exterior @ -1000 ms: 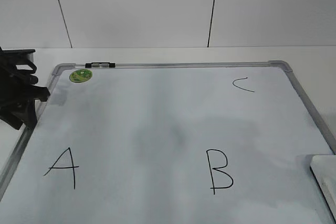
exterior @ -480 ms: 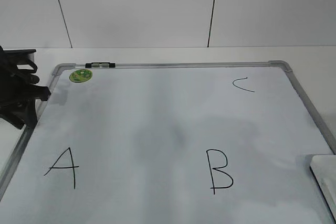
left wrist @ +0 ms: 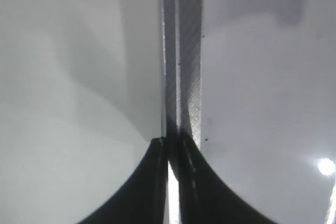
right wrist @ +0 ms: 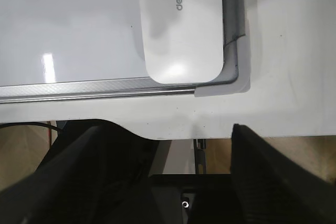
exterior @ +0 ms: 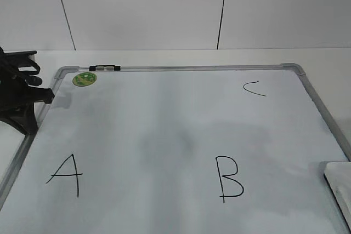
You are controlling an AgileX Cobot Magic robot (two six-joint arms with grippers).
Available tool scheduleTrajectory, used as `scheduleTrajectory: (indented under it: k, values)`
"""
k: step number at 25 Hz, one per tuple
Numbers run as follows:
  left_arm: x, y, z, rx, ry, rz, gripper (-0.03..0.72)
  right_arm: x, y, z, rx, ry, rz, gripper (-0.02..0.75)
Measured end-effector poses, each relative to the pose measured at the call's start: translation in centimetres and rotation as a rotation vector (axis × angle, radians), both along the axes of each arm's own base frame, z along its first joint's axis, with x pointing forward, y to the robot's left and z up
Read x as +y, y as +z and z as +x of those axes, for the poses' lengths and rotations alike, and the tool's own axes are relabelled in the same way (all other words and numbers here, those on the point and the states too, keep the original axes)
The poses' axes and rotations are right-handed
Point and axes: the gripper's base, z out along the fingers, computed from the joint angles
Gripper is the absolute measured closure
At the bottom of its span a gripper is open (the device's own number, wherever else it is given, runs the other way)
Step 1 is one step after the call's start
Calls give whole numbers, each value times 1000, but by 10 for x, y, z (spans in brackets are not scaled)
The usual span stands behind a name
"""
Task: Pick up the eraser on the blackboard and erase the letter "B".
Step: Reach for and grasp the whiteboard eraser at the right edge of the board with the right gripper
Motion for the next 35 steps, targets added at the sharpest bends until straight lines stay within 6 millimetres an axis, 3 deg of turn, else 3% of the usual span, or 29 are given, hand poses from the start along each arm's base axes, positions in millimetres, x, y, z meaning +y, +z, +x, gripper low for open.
scheduleTrajectory:
  k: [6,22,35]
  values:
    - [0,0,0,-1,2,-1,671,-3,-2,3,7,2,-35,167]
    - [0,0,0,-1,3,-2,672,-5,-26,58,-70,52,-91,122]
    - [0,0,0,-1,4,-3,672,-3,-52,84,11,47,-69,122]
